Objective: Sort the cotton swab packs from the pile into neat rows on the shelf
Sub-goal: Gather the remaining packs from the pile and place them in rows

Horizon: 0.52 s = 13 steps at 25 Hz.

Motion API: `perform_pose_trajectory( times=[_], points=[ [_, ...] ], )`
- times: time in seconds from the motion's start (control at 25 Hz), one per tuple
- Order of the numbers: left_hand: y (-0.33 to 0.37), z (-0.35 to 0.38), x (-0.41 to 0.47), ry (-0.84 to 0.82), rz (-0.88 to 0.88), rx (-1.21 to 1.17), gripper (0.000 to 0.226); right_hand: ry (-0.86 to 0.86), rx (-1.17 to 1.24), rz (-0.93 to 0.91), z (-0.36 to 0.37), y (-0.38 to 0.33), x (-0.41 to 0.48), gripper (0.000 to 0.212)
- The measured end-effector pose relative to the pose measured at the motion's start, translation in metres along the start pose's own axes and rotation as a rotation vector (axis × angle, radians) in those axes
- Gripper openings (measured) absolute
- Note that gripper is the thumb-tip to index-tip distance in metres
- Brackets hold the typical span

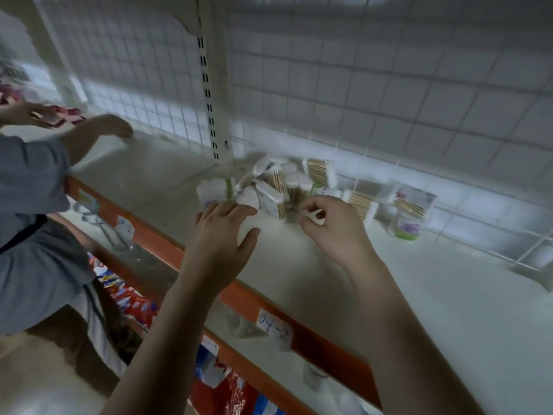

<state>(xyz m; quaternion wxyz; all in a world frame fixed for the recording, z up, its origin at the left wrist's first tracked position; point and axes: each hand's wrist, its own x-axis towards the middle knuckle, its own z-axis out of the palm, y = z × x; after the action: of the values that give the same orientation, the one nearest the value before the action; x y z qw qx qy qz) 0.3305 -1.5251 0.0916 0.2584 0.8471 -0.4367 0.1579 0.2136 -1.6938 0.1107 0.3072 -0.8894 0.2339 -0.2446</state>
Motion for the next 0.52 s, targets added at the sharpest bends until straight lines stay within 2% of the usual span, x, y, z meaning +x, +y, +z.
perform_pose_trajectory(
  times=[0.28, 0.52],
  points=[
    [-0.063, 0.005, 0.077, 0.000, 0.146, -0.097, 0.028, 0.075, -0.020, 0.112, 0.048, -0.019, 0.062, 0.029],
    [-0.094, 0.010, 0.107, -0.046, 0.238, -0.139, 0.032, 0.111, -0.063, 0.207, 0.074, -0.029, 0.078, 0.024]
  ],
)
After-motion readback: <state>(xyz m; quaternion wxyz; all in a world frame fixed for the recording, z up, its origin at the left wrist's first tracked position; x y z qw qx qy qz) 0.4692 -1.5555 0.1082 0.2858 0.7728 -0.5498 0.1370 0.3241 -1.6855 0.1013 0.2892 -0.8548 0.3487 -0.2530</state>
